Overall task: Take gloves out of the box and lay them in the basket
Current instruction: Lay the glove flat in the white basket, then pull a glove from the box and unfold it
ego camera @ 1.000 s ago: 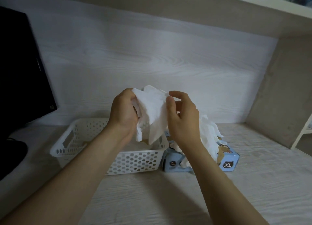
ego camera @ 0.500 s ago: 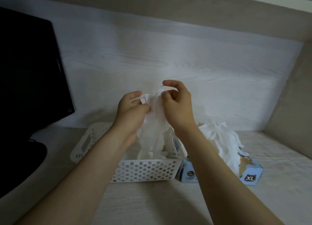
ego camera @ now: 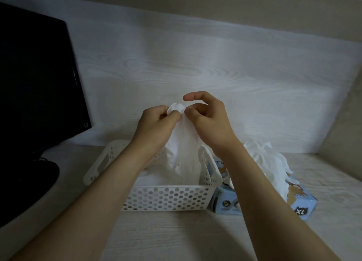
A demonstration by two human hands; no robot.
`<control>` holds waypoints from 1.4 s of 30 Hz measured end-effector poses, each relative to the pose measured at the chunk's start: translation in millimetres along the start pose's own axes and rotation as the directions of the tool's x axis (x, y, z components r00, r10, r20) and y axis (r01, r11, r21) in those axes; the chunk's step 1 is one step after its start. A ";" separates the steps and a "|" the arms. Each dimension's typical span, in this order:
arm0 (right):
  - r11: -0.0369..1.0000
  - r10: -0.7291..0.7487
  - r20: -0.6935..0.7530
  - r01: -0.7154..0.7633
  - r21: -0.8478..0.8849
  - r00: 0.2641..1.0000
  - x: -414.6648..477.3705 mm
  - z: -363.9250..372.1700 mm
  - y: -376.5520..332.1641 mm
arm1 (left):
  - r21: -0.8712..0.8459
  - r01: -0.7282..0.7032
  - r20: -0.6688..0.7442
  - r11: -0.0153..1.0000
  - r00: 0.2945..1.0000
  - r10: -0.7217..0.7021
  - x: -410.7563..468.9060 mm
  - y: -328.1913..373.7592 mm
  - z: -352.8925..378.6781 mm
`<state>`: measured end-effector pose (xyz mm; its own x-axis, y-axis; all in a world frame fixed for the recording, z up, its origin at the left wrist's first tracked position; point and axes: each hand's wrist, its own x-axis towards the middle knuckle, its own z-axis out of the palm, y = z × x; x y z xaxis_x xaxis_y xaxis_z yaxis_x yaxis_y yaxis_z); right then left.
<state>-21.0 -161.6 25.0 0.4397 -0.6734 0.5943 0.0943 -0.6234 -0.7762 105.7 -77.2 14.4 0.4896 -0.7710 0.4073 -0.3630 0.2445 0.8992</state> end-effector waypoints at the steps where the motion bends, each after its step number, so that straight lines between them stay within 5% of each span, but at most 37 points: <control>1: 1.000 0.003 0.000 -0.003 -0.012 1.000 -0.3 -0.1 0.9 | 0.015 -0.012 -0.014 1.000 1.000 0.012 -0.7 -0.9 0.8; 10: 0.931 0.321 0.232 -0.260 -0.258 0.918 -2.5 -11.1 -2.8 | 0.036 -0.048 -0.064 0.998 0.997 0.050 -1.6 9.1 -5.4; 18: 0.925 0.380 0.204 -0.366 -0.103 0.902 -4.1 -12.9 2.2 | -0.179 0.078 0.057 0.981 0.996 -0.069 -2.5 14.5 -8.2; 23: 0.856 0.517 0.184 -0.501 -0.132 0.836 -3.0 -23.8 3.4 | -0.031 -0.004 0.004 1.000 1.000 0.004 0.8 10.2 -6.4; 26: 0.804 0.571 0.114 -0.525 -0.279 0.813 -1.7 -30.9 9.0 | 0.212 0.050 -0.013 0.976 0.999 -0.049 5.5 2.2 -13.2; 33: 0.748 0.354 0.142 -0.189 -0.636 0.924 -4.8 1.1 36.1 | 0.764 0.246 0.082 0.597 0.881 -0.467 12.3 -43.4 -47.9; 38: 0.704 0.251 0.145 -0.077 -0.706 0.957 -10.6 28.6 57.3 | 0.934 0.177 0.009 0.311 0.857 -0.515 17.9 -67.2 -54.7; 42: 0.671 0.215 0.153 -0.032 -0.741 0.965 -8.7 25.7 52.8 | 0.978 0.107 -0.005 0.177 0.868 -0.496 13.8 -66.3 -54.5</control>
<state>3.1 -178.4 -26.6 0.5808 -0.7228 0.3744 -0.6126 -0.6910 -0.3837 179.7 -71.9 -30.9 0.6091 -0.7878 -0.0917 -0.7877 -0.6143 0.0458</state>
